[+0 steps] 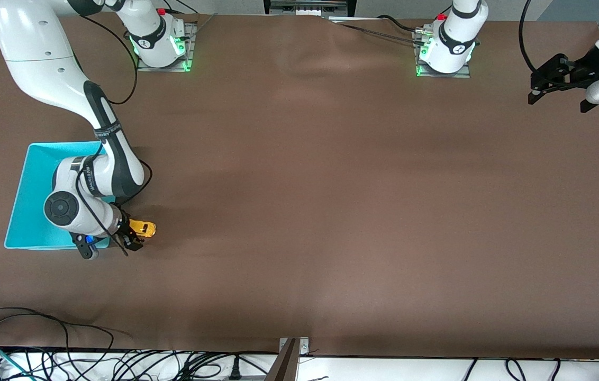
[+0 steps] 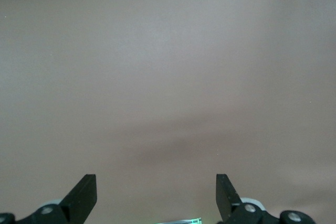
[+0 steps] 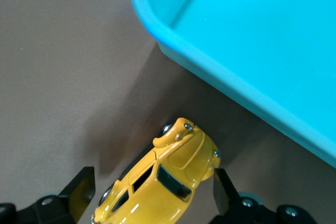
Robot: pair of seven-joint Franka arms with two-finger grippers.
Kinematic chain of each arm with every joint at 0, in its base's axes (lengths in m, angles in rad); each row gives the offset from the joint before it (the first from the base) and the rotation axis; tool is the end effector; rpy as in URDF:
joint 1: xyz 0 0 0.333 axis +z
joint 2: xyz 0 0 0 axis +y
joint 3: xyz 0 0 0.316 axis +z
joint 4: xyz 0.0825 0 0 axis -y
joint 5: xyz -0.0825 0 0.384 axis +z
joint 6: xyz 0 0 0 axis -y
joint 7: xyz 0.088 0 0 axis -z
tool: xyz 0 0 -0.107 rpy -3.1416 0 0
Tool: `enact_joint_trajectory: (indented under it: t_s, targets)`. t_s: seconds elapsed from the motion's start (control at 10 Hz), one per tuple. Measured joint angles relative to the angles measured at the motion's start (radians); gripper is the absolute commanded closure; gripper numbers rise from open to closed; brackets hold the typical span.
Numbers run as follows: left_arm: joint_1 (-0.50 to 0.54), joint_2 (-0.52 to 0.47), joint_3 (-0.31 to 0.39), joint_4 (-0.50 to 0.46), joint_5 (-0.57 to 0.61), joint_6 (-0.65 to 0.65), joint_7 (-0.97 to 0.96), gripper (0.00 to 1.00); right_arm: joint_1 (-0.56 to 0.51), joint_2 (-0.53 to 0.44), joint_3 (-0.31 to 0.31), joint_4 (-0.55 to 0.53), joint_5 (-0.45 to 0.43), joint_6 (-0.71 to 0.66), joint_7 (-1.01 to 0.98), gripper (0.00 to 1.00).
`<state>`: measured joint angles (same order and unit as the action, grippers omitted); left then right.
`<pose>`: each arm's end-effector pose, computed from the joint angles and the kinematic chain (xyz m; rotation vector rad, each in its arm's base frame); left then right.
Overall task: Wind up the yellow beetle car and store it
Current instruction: 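Lift the car and carry it over the cyan bin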
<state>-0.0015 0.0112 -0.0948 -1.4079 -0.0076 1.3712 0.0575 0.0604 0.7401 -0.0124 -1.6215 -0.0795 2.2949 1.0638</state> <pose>0.5334 -0.0521 0.6766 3.1236 -0.2428 -0.0752 0.6827 0.0320 0.1832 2.7066 -1.4059 -0.0332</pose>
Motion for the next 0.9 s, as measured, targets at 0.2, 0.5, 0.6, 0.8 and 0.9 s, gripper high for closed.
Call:
enact_joint_trajectory:
  t_s: [0.2,0.5,0.6,0.8,0.9]
  targets:
    - [0.0,0.0,0.0,0.0,0.0,0.0,0.0,0.0,0.0,0.001,0.0,0.0,0.0,0.0,-0.003,0.54]
    - [0.002,0.0,0.002,0.0,0.0,0.0,0.0,0.0,0.001,-0.003,-0.001,0.002,-0.001,0.0,-0.066,1.0]
    - [0.002,0.0,0.002,0.0,0.0,0.0,0.0,0.0,0.001,-0.003,-0.002,0.002,-0.001,0.0,-0.08,1.0]
    - [0.002,0.0,0.002,0.0,0.0,0.0,0.0,0.0,0.001,-0.004,-0.002,0.003,-0.001,0.0,-0.104,1.0]
    - [0.002,0.0,0.002,0.0,0.0,0.0,0.0,0.0,0.001,-0.004,-0.002,0.003,-0.001,-0.001,-0.125,1.0]
